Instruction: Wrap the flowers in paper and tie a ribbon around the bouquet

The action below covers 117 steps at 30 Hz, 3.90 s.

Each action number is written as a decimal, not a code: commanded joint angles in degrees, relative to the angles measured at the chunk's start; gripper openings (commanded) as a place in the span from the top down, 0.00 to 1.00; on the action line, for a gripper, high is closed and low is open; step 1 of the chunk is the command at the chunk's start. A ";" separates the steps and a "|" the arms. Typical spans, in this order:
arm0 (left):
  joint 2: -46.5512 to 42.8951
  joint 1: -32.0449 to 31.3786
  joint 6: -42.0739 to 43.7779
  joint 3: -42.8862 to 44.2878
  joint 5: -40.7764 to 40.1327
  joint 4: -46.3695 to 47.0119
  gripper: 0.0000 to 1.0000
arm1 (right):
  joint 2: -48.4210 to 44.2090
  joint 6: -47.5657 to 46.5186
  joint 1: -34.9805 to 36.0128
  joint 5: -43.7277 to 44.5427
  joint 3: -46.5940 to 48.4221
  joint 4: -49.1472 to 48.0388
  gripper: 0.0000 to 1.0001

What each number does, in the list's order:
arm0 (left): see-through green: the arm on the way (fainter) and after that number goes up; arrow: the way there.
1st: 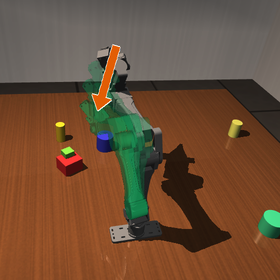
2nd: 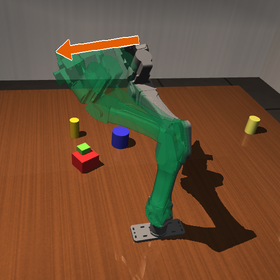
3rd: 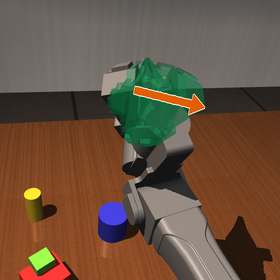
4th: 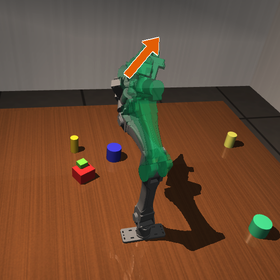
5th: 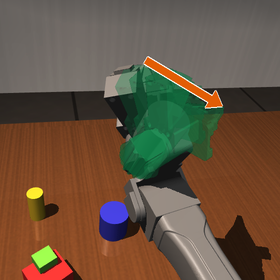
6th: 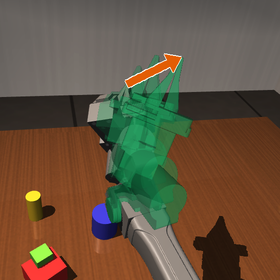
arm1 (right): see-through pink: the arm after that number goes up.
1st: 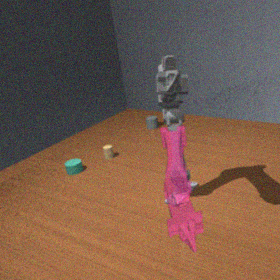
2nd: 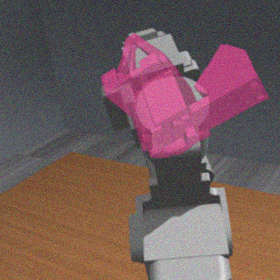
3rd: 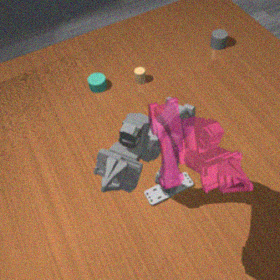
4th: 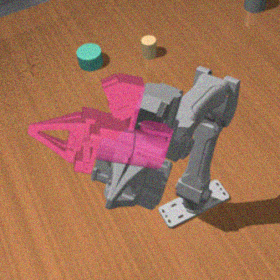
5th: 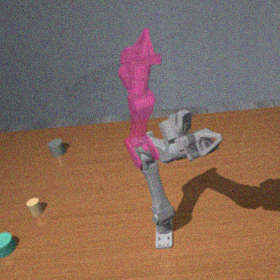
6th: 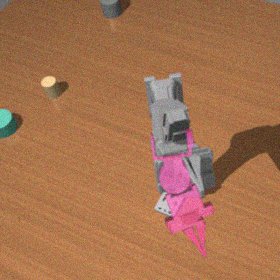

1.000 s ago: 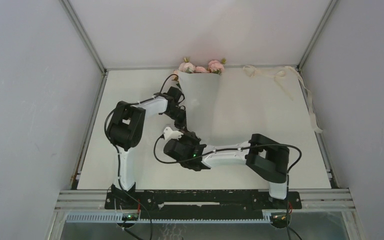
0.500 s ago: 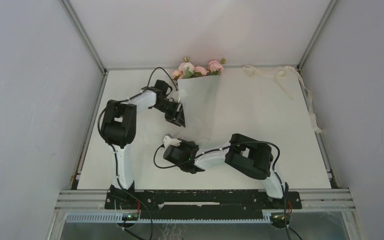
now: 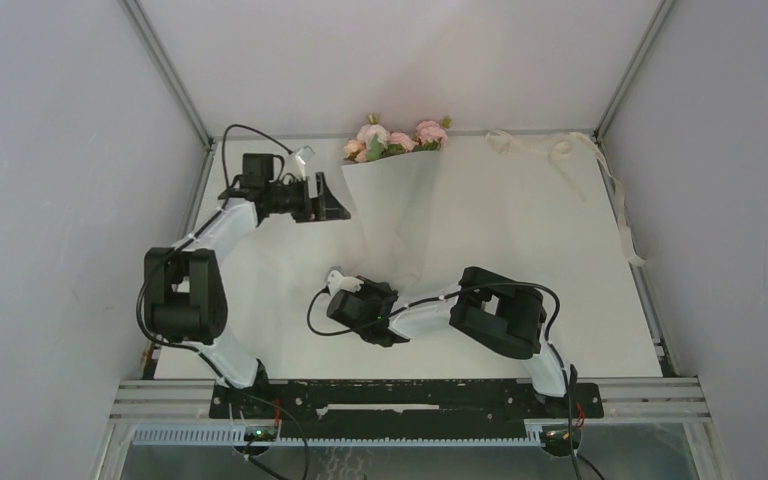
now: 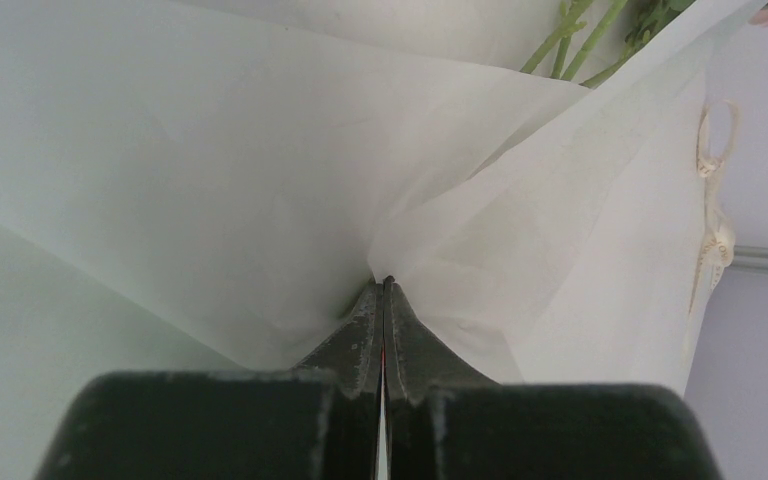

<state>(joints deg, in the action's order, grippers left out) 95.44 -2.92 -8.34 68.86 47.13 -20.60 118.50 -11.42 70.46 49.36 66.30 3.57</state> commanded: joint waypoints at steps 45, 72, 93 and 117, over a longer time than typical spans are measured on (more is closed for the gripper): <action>21.33 -9.21 -2.95 3.81 -1.79 3.61 1.00 | -28.44 25.98 -23.11 -53.63 -5.95 10.60 0.55; 19.96 -9.04 4.53 6.84 -4.82 -4.01 1.00 | -25.39 33.54 -23.19 -53.06 -22.35 8.16 0.90; 18.55 -9.31 6.47 4.62 -3.91 -5.19 1.00 | -21.41 30.42 -23.77 -57.20 -5.50 10.13 0.85; 18.86 -9.27 7.11 4.02 -4.73 -6.13 1.00 | -13.61 28.88 -24.71 -62.05 5.59 12.79 0.99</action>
<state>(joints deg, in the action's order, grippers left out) 117.32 -12.36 -2.92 73.56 42.63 -27.16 99.46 18.26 46.63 -9.45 64.75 19.51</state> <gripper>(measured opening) 0.004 0.022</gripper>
